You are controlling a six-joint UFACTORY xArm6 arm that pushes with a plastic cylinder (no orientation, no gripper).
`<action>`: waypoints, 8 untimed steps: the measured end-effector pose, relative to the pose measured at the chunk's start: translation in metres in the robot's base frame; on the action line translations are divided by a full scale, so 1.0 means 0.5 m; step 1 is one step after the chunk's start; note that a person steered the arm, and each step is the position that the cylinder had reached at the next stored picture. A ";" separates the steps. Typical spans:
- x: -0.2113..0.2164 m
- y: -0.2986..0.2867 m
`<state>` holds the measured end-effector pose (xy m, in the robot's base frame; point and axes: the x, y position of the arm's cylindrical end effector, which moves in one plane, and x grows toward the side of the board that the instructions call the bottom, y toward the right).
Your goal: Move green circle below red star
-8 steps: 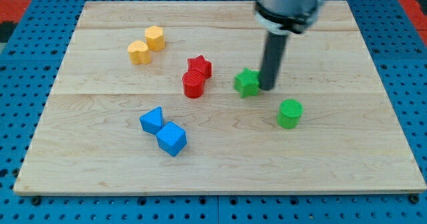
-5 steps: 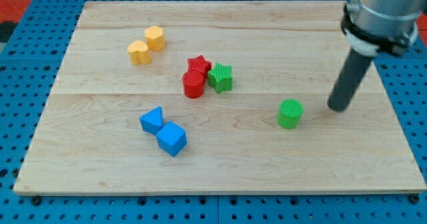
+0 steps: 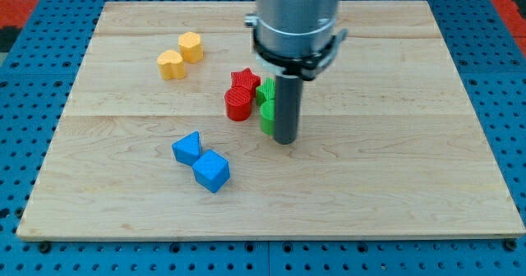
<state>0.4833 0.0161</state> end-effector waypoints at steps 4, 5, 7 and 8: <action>-0.004 -0.001; -0.035 -0.032; -0.039 -0.151; -0.039 -0.151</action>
